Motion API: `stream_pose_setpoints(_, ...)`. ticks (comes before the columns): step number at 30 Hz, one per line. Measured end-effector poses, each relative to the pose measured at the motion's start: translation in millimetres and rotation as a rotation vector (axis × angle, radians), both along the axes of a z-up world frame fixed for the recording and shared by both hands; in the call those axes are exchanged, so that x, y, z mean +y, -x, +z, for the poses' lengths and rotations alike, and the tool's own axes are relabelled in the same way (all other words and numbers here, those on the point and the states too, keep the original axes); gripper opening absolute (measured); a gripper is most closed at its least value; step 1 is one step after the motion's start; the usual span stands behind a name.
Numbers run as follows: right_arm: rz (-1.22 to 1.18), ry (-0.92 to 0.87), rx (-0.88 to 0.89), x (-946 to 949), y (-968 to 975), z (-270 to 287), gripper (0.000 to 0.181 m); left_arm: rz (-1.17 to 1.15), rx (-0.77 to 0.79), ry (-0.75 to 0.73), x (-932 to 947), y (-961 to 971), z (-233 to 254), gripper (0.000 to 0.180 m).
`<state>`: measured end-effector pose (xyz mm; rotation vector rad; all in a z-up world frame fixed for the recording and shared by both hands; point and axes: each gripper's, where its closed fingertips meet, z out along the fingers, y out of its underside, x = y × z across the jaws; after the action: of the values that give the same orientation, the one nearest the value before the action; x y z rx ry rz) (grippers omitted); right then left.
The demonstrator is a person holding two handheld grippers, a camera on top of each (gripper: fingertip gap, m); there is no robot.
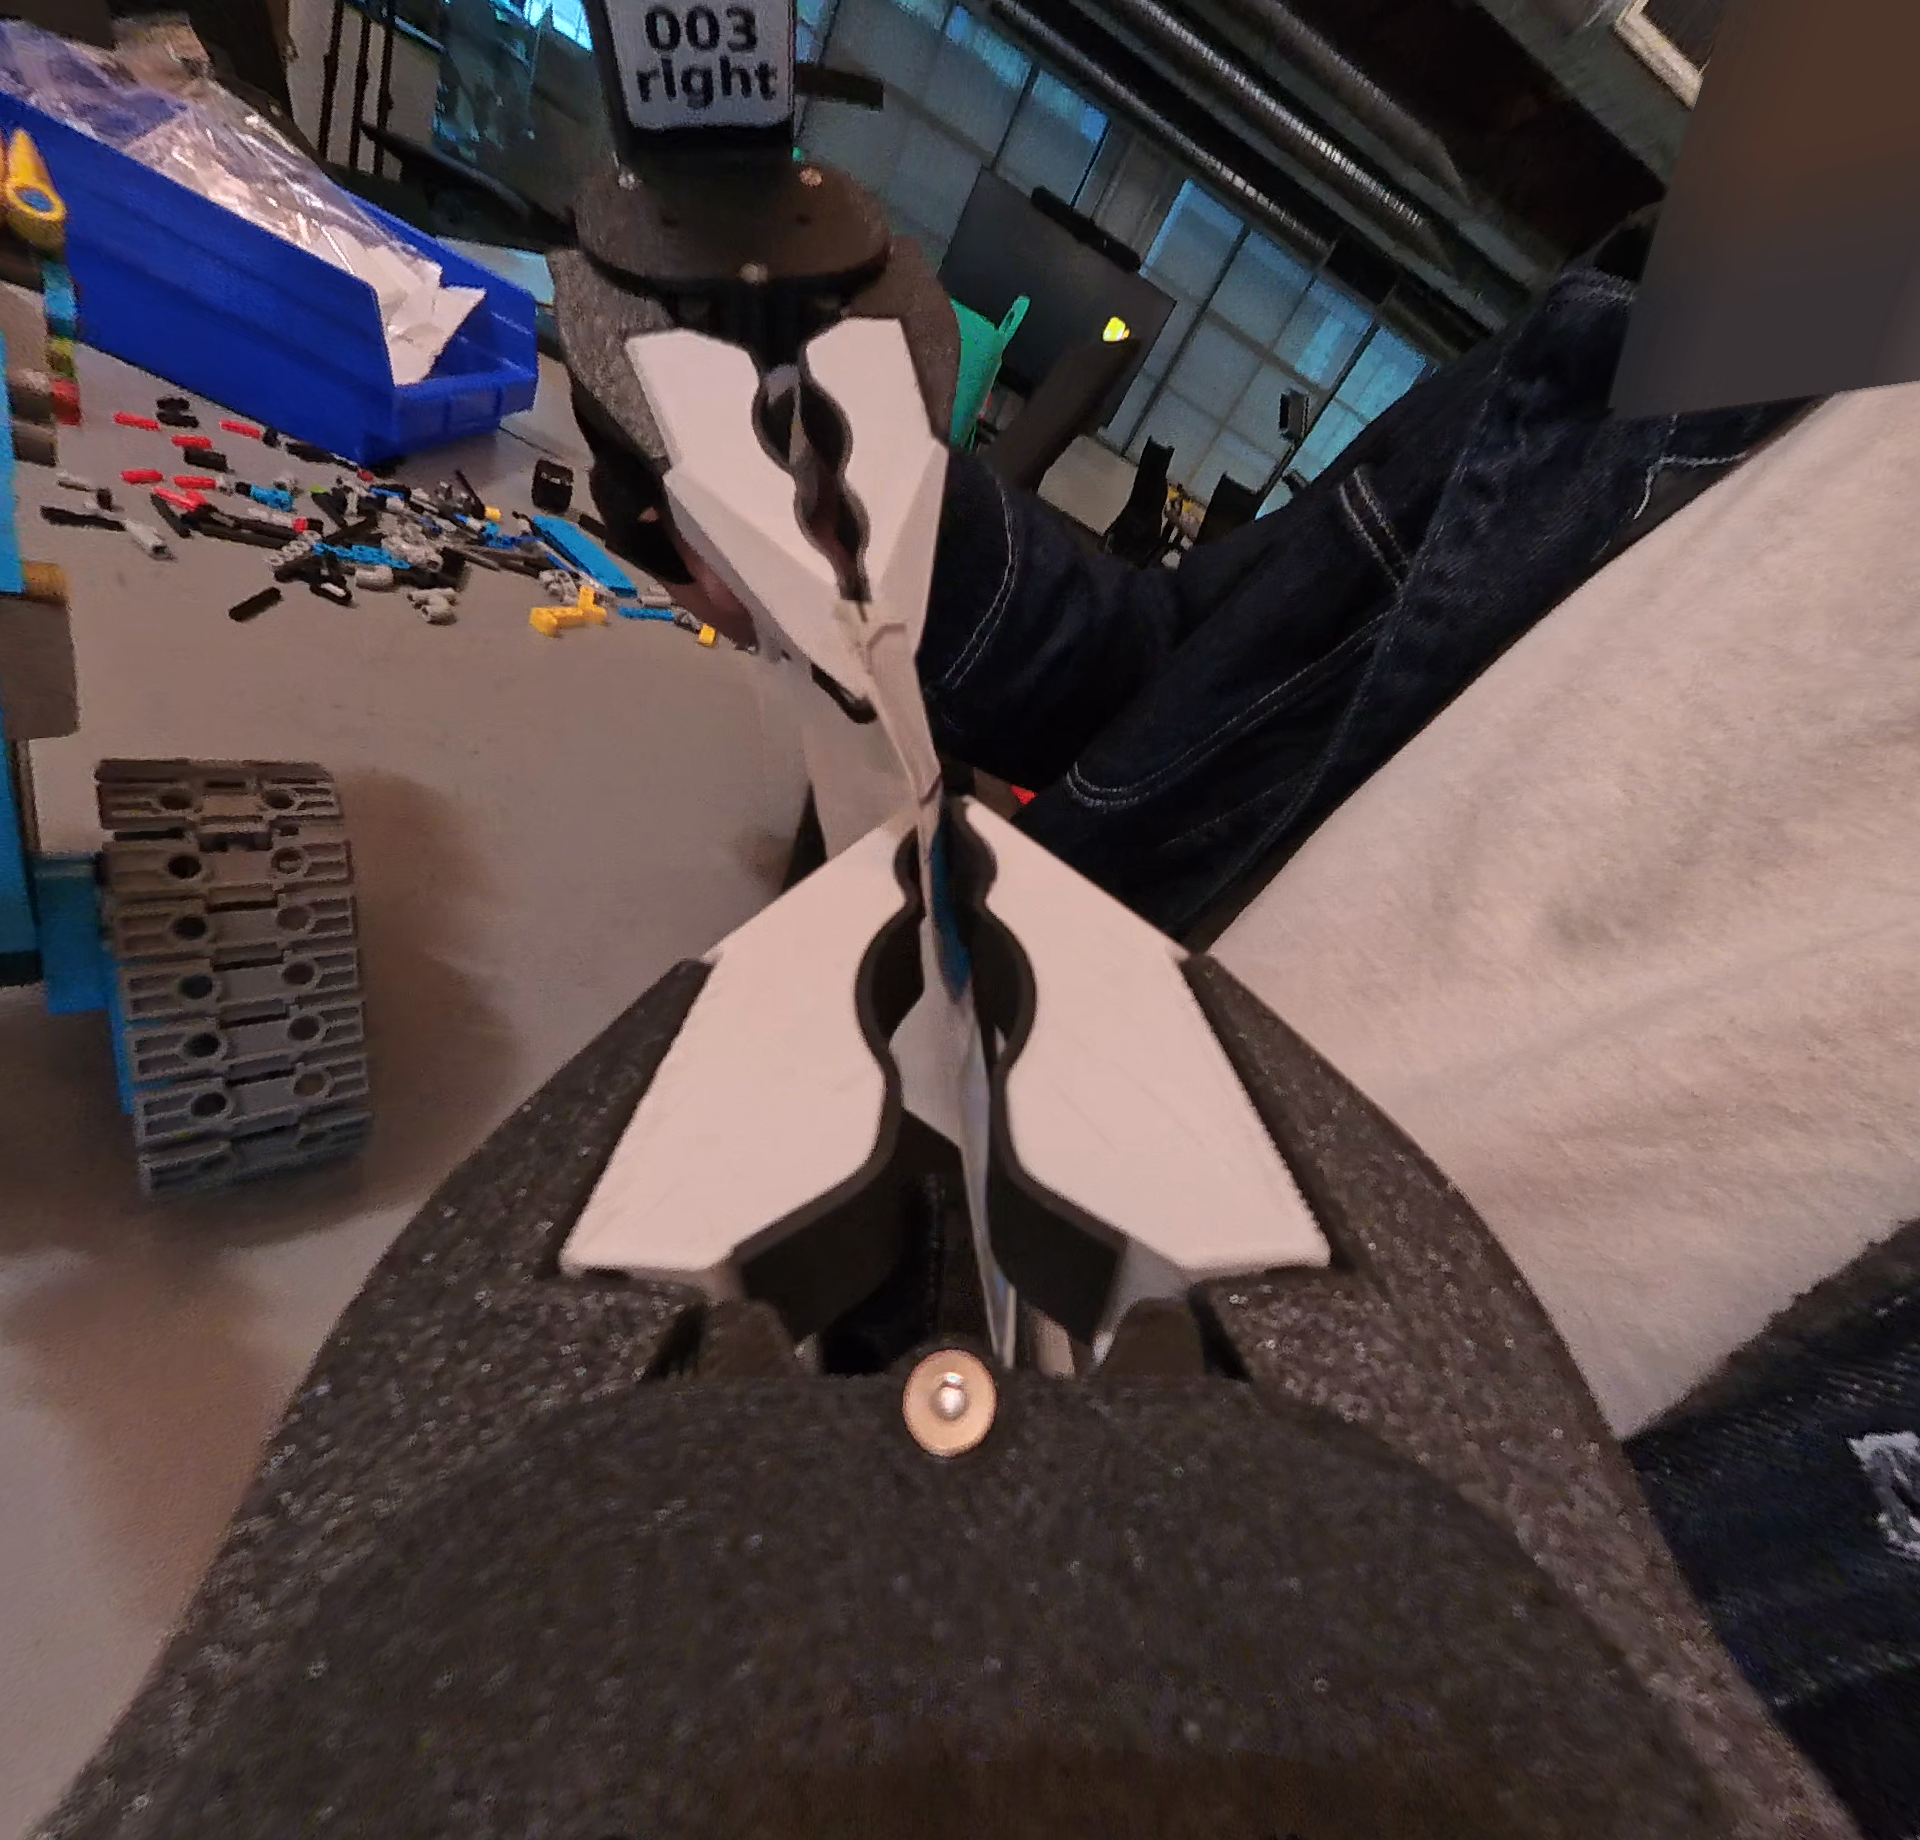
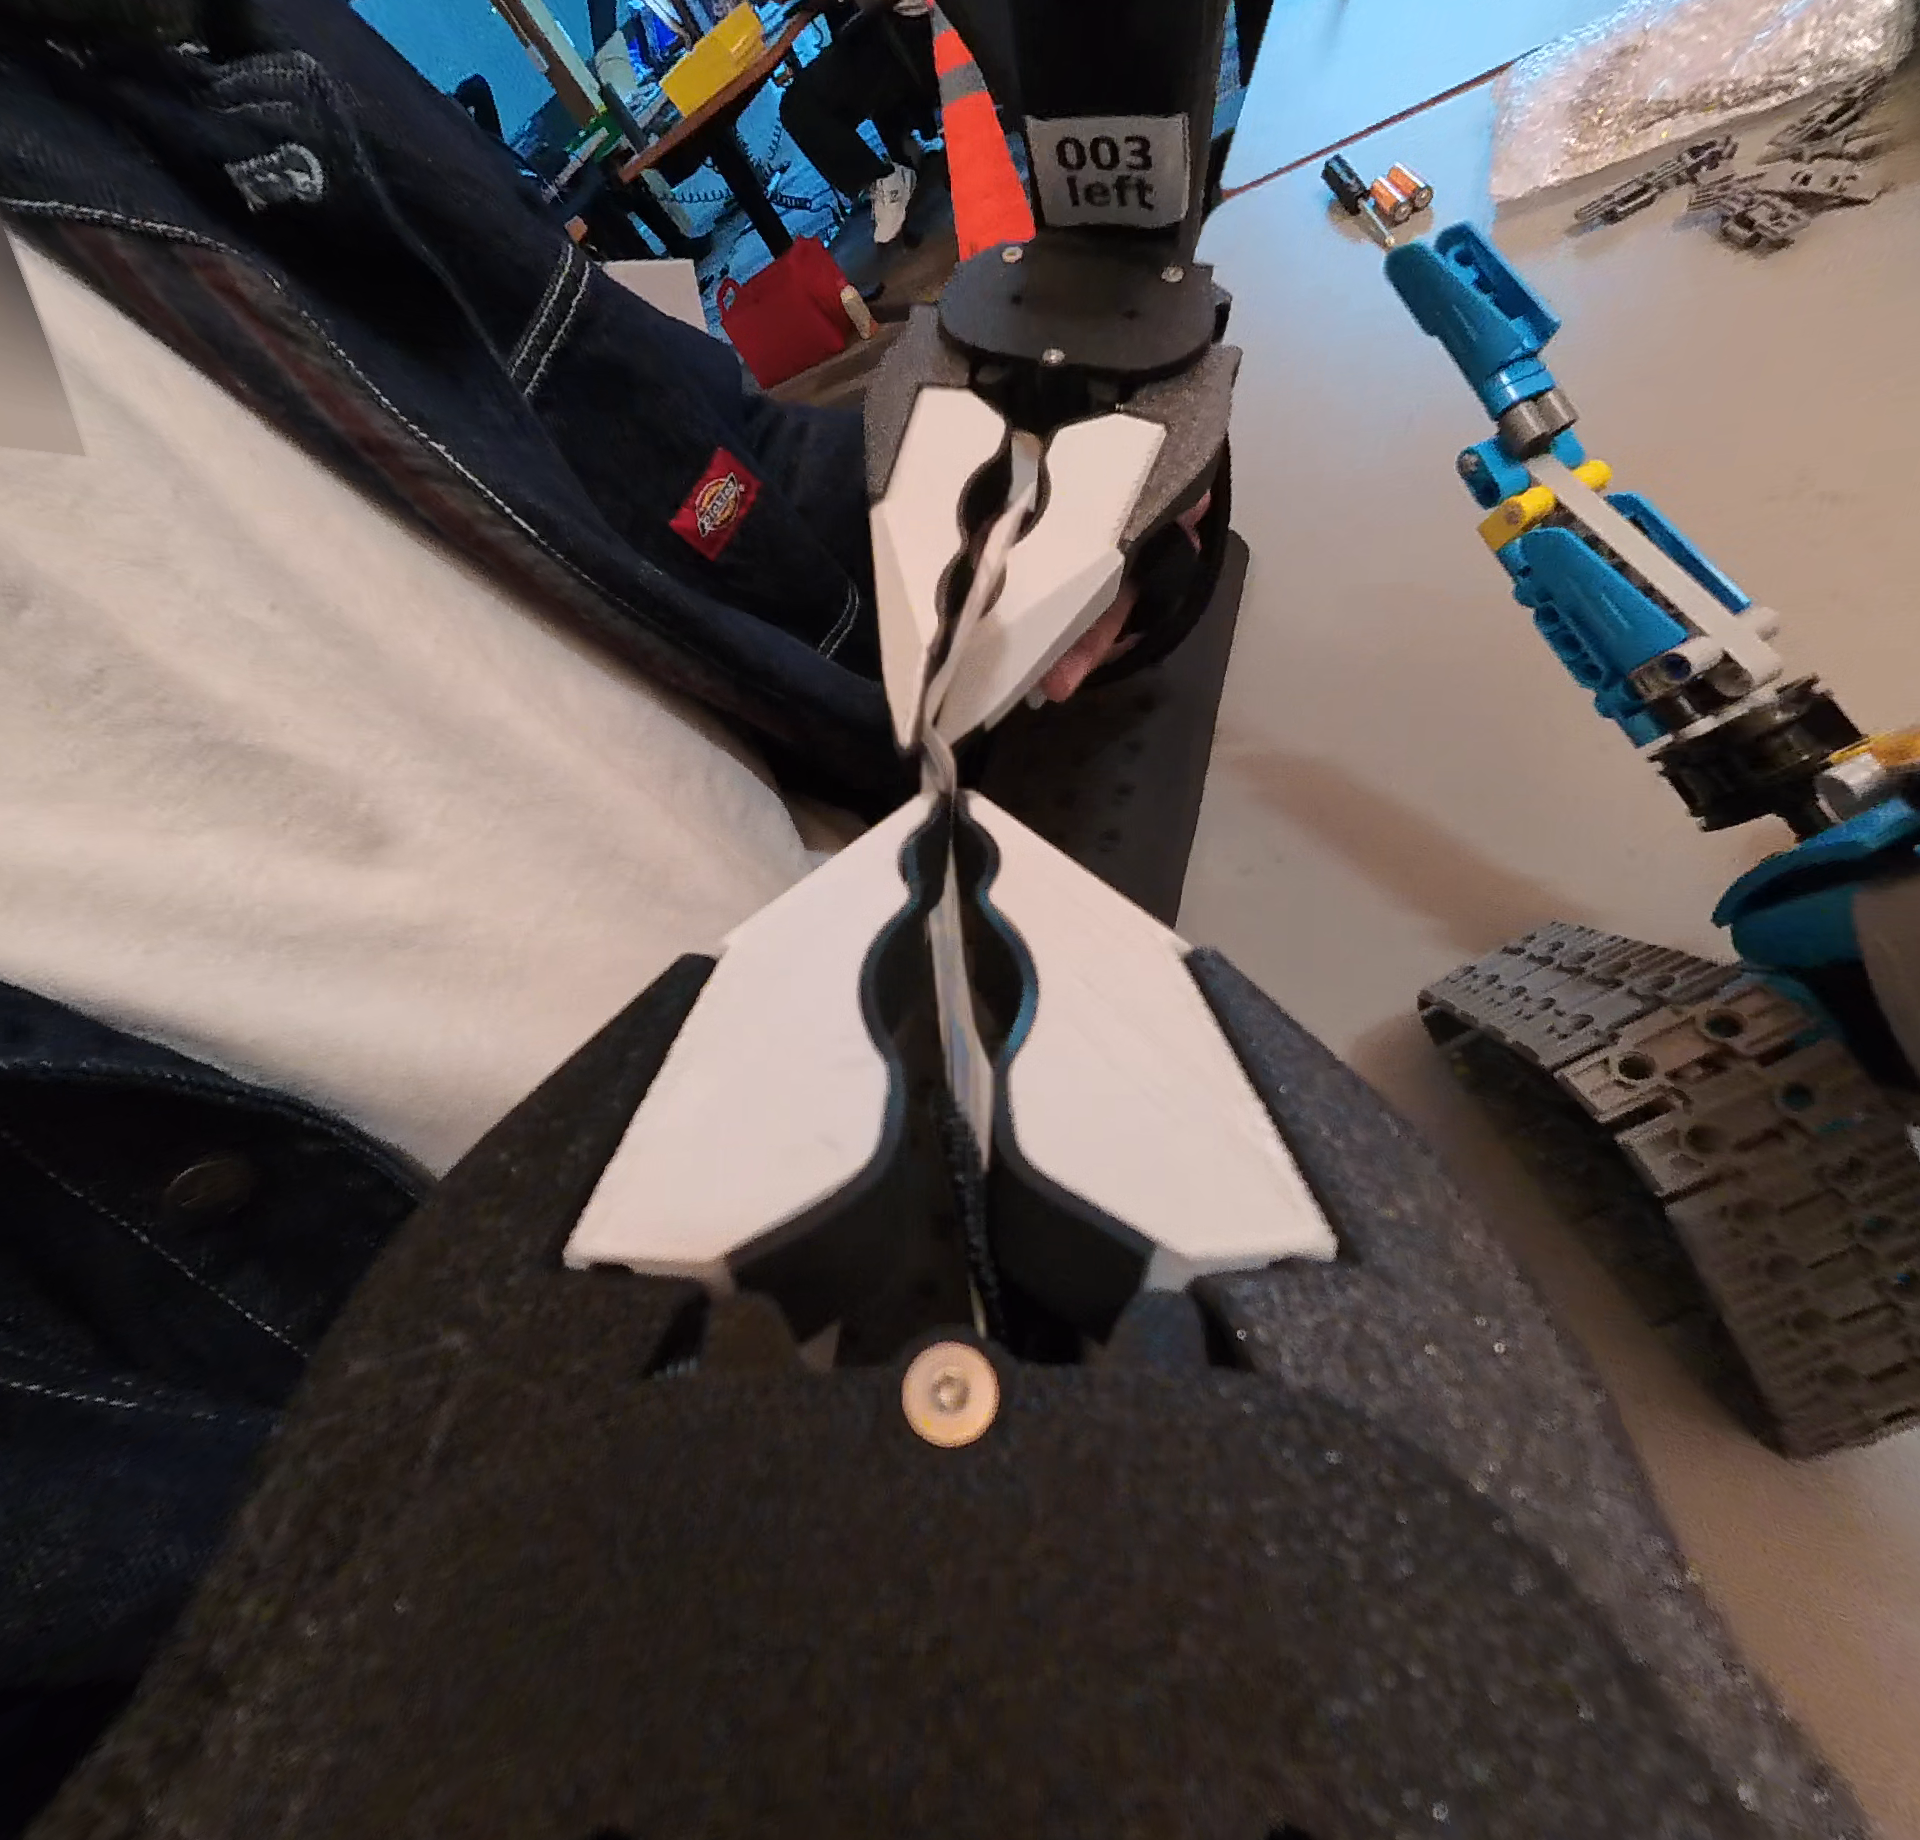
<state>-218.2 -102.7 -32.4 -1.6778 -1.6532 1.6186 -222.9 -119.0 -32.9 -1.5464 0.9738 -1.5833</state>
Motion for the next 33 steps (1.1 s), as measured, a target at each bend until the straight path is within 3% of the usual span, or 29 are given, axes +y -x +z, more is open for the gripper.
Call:
stream_pose_setpoints(10, -0.055, -0.031, -0.024, 7.8, 2.1, -3.0, 0.000, 0.056, -0.025, -0.006, 7.6, 0.7, 3.3, 0.000)
stream_pose_setpoints(13, -0.233, -0.130, 0.041, 31.1, 3.8, 11.8, 0.031, 0.125, -0.078, 0.048, 20.4, 4.5, 9.6, 0.000)
stream_pose_setpoints(17, -0.395, -0.239, 0.229, 20.4, -1.6, 54.1, 0.038, 0.195, -0.151, 0.081, 31.6, 7.9, 17.6, 0.000)
stream_pose_setpoints(22, -0.492, -0.341, 0.134, 5.2, 16.0, 22.1, 0.052, 0.161, -0.238, 0.131, 32.4, 3.9, 28.3, 0.000)
stream_pose_setpoints(26, -0.480, -0.268, 0.173, 2.1, 16.4, 27.1, 0.052, 0.115, -0.255, 0.137, 27.4, 0.7, 31.6, 0.000)
stream_pose_setpoints(33, -0.392, -0.322, 0.145, -7.9, 23.2, 30.2, 0.049, 0.082, -0.285, 0.163, 22.9, 0.6, 37.6, 0.000)
